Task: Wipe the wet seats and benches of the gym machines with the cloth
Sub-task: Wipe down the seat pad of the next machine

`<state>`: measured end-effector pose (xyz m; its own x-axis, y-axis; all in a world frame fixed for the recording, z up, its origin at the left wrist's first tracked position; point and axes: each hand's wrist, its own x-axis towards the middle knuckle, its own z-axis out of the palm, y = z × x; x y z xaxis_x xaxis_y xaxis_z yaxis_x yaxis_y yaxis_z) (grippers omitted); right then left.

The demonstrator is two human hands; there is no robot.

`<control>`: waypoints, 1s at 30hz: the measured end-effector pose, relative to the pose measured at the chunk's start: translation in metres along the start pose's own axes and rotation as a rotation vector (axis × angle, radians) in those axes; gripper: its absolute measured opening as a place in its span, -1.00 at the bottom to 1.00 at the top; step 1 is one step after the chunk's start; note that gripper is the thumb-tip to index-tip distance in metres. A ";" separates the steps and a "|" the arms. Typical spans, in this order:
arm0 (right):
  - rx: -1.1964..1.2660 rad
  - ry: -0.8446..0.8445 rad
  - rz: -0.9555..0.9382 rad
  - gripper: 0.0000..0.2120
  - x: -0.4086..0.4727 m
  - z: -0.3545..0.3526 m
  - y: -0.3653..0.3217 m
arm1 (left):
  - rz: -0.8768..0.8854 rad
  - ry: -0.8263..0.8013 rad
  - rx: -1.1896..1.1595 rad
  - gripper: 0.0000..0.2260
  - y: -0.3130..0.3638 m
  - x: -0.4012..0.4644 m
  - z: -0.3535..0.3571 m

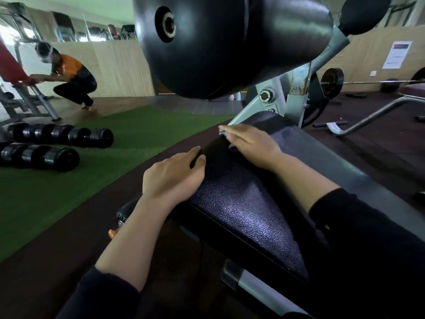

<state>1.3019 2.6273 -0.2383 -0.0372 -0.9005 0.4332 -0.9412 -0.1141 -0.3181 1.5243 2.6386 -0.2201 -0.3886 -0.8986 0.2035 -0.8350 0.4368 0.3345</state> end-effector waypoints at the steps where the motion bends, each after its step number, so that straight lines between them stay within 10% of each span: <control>1: -0.004 0.042 0.027 -0.62 -0.009 -0.002 0.012 | 0.002 0.002 -0.005 -0.60 -0.001 0.000 0.000; 12: -0.102 0.017 -0.004 -0.52 -0.044 0.012 -0.064 | 0.022 0.007 -0.008 -0.63 0.001 0.004 0.003; 30: -0.037 0.019 0.099 -0.48 -0.052 -0.012 0.042 | 0.194 -0.153 0.110 -0.52 0.064 0.073 0.028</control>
<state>1.2596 2.6744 -0.2638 -0.1365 -0.8983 0.4177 -0.9442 -0.0095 -0.3291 1.4310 2.5996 -0.2095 -0.5929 -0.7978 0.1099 -0.7733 0.6021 0.1989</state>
